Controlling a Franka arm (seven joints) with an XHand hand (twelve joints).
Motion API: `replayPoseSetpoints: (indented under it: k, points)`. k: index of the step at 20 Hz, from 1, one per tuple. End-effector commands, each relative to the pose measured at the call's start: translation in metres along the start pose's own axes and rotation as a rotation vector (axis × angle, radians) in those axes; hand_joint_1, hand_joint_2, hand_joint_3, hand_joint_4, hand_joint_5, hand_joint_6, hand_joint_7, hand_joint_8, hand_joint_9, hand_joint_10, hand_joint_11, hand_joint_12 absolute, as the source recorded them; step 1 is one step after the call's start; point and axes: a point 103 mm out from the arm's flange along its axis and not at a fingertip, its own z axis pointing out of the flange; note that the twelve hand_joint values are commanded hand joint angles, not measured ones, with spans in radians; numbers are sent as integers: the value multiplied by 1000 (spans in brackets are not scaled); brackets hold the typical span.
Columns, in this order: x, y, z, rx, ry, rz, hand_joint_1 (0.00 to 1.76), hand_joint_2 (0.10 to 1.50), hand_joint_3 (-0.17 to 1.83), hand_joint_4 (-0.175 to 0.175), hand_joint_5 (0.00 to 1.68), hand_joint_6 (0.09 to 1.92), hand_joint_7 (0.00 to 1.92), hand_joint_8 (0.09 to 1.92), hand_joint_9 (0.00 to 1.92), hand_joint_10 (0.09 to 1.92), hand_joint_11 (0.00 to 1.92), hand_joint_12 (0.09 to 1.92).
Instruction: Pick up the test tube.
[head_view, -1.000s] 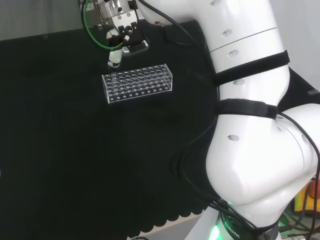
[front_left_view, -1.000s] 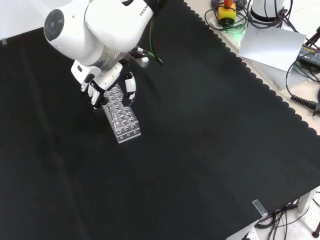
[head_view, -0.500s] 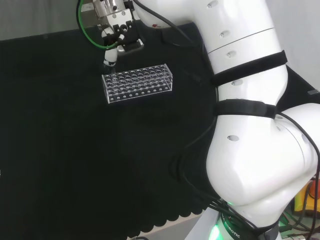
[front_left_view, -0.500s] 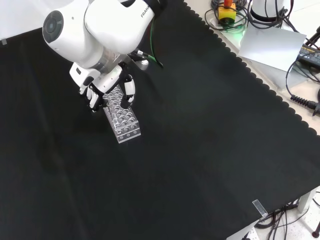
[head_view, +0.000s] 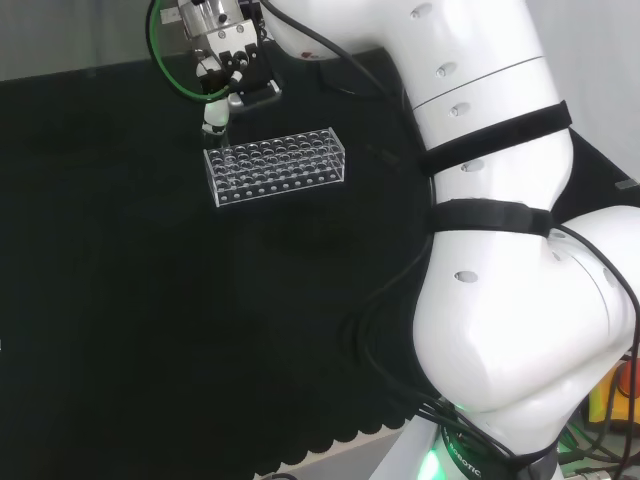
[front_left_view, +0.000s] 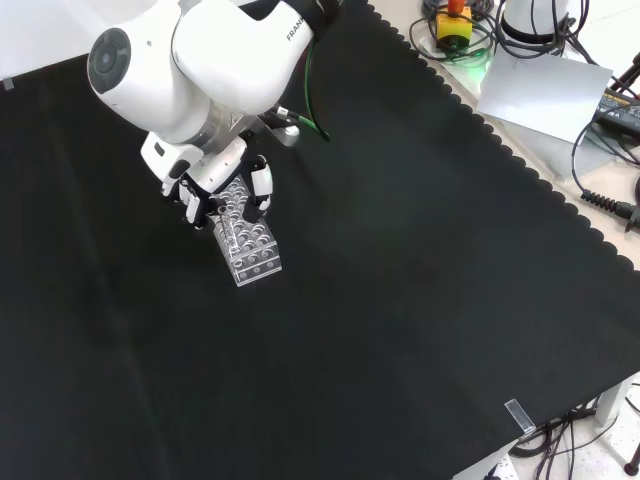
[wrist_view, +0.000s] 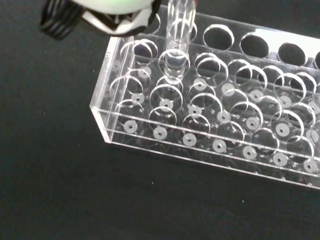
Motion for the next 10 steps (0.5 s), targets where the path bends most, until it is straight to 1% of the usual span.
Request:
replayPoseSetpoints:
  k: [1,5,7,9,10]
  points:
    - [1,4,-4,-14,3,6,972,637,679,-142,700,796,1097,816,850,706,369,1467]
    - [2,7,-6,-24,33,13,996,631,691,-149,759,790,1150,794,902,684,399,1448]
    - [3,8,-6,-44,54,21,1013,620,706,-158,800,778,1196,760,942,661,423,1434]
    - [4,10,-6,-69,64,33,1058,608,721,-170,886,745,1295,692,1034,627,479,1401]
    - [5,11,-6,-62,74,41,1097,691,610,-143,980,767,1350,652,1092,606,516,1386]
